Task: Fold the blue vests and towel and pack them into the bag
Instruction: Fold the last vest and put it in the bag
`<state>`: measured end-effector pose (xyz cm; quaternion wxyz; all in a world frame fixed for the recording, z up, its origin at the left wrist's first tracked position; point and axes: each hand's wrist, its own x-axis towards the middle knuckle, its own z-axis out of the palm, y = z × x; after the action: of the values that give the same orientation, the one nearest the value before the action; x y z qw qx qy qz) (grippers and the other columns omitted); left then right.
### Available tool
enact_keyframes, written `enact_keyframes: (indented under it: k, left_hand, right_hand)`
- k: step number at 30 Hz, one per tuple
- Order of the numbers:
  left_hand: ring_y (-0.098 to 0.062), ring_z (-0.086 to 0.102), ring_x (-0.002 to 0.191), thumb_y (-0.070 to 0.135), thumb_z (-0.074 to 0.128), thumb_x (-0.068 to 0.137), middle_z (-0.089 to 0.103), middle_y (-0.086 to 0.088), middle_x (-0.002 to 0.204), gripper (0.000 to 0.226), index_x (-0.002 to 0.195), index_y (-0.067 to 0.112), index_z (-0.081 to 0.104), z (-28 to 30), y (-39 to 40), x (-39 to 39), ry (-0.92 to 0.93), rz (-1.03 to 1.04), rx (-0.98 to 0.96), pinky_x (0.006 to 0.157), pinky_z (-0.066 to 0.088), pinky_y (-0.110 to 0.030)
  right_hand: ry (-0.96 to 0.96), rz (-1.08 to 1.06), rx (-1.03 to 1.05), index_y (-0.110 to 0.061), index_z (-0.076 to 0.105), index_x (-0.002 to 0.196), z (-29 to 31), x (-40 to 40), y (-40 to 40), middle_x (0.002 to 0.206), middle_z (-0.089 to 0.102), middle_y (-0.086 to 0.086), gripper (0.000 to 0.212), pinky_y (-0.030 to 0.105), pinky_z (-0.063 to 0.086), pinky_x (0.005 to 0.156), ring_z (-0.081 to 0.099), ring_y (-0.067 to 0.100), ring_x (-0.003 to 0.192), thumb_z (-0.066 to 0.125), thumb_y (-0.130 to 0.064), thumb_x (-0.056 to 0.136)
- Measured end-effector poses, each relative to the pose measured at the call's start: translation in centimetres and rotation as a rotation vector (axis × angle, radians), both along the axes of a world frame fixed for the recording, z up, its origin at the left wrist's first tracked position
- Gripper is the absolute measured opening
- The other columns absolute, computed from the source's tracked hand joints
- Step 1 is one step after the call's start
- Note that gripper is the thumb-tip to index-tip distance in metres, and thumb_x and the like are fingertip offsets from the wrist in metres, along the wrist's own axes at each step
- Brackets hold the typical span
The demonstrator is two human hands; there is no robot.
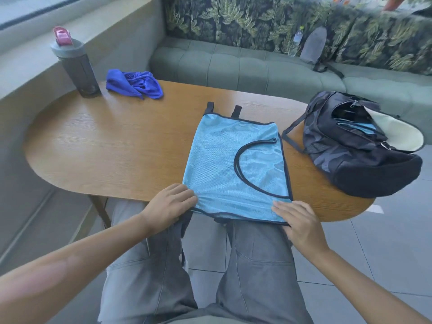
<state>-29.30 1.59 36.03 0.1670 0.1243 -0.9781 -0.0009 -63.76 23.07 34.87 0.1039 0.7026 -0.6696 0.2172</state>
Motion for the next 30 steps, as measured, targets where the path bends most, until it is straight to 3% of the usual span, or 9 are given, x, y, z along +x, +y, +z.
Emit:
enact_keyframes:
  k: [3,8,12,14,16,19,23,26,30]
  left_hand:
    - [-0.02,0.047,0.072,0.003,0.051,0.072,0.052,0.005,0.077,0.018,0.083,0.015,0.057,1.8,0.4,0.0,0.022,0.014,0.184,0.069,0.036,-0.029]
    - [-0.025,0.06,0.078,0.042,0.051,0.082,0.066,0.002,0.081,0.03,0.093,0.017,0.064,3.4,0.7,-0.2,0.139,0.242,0.725,0.073,0.05,-0.042]
    - [0.0,0.06,0.071,0.025,0.066,0.093,0.071,0.018,0.076,0.016,0.078,0.03,0.069,4.8,0.2,-1.9,0.308,0.366,0.978,0.069,0.046,-0.022]
    - [-0.007,0.065,0.085,0.03,0.063,0.097,0.076,0.007,0.096,0.011,0.098,0.03,0.074,5.2,-0.5,-2.5,0.349,0.315,1.093,0.081,0.05,-0.037]
    - [-0.015,0.06,0.091,0.036,0.058,0.099,0.073,-0.011,0.105,0.022,0.112,0.025,0.072,5.7,-1.2,-3.0,0.394,0.287,1.162,0.083,0.048,-0.043]
    - [-0.023,0.062,0.093,0.03,0.052,0.107,0.073,-0.004,0.105,0.021,0.118,0.027,0.07,6.8,-2.4,-4.5,0.469,0.307,1.237,0.084,0.047,-0.044]
    - [-0.018,0.072,0.1,0.022,0.049,0.107,0.077,-0.002,0.108,0.025,0.11,0.02,0.073,8.6,-4.5,-7.4,0.584,0.381,1.344,0.087,0.054,-0.036]
    - [-0.023,0.063,0.085,0.025,0.051,0.098,0.072,0.0,0.09,0.029,0.093,0.001,0.067,9.2,-7.3,-9.6,0.657,0.503,1.368,0.075,0.046,-0.038]
    - [-0.021,0.046,0.075,0.027,0.048,0.09,0.053,-0.004,0.077,0.022,0.079,0.012,0.058,9.2,-12.5,-13.1,0.708,0.758,1.414,0.07,0.033,-0.037]
  right_hand:
    - [-0.061,-0.066,0.012,-0.012,0.079,0.1,0.3,-0.3,0.4,0.107,0.076,-0.004,0.063,0.025,0.04,0.099,0.066,0.019,0.101,0.075,0.028,0.052]
    - [-0.444,-0.278,0.136,-0.022,0.07,0.1,2.9,0.5,0.5,0.091,0.069,-0.012,0.031,0.007,0.04,0.075,0.06,0.012,0.085,0.072,0.006,0.085]
    - [-0.654,-0.362,0.055,-0.025,0.065,0.102,4.8,1.4,-0.1,0.092,0.071,-0.017,0.028,0.003,0.042,0.074,0.063,-0.008,0.091,0.066,0.001,0.092]
    - [-0.71,-0.398,0.007,-0.024,0.065,0.103,5.7,1.4,-0.9,0.091,0.07,-0.017,0.023,0.006,0.043,0.07,0.062,-0.007,0.087,0.065,-0.002,0.094]
    - [-0.709,-0.425,-0.027,-0.026,0.063,0.103,6.6,1.2,-1.8,0.085,0.068,-0.015,0.021,0.011,0.044,0.065,0.061,-0.003,0.083,0.063,-0.006,0.097]
    - [-0.683,-0.443,-0.053,-0.028,0.059,0.105,7.8,0.6,-3.8,0.089,0.066,-0.017,0.017,0.016,0.045,0.064,0.062,0.002,0.082,0.059,-0.012,0.1]
    - [-0.72,-0.429,-0.068,-0.027,0.059,0.111,8.9,-0.9,-7.7,0.097,0.067,-0.013,0.011,0.031,0.051,0.073,0.063,0.006,0.089,0.051,-0.026,0.104]
    - [-0.709,-0.418,-0.132,-0.024,0.06,0.108,10.0,-2.6,-11.7,0.09,0.066,-0.012,0.01,0.017,0.044,0.071,0.06,0.001,0.084,0.051,-0.026,0.105]
    - [-0.712,-0.432,-0.119,-0.018,0.06,0.096,10.8,-5.1,-17.9,0.073,0.06,-0.002,0.017,0.027,0.041,0.066,0.055,0.01,0.07,0.051,-0.029,0.104]
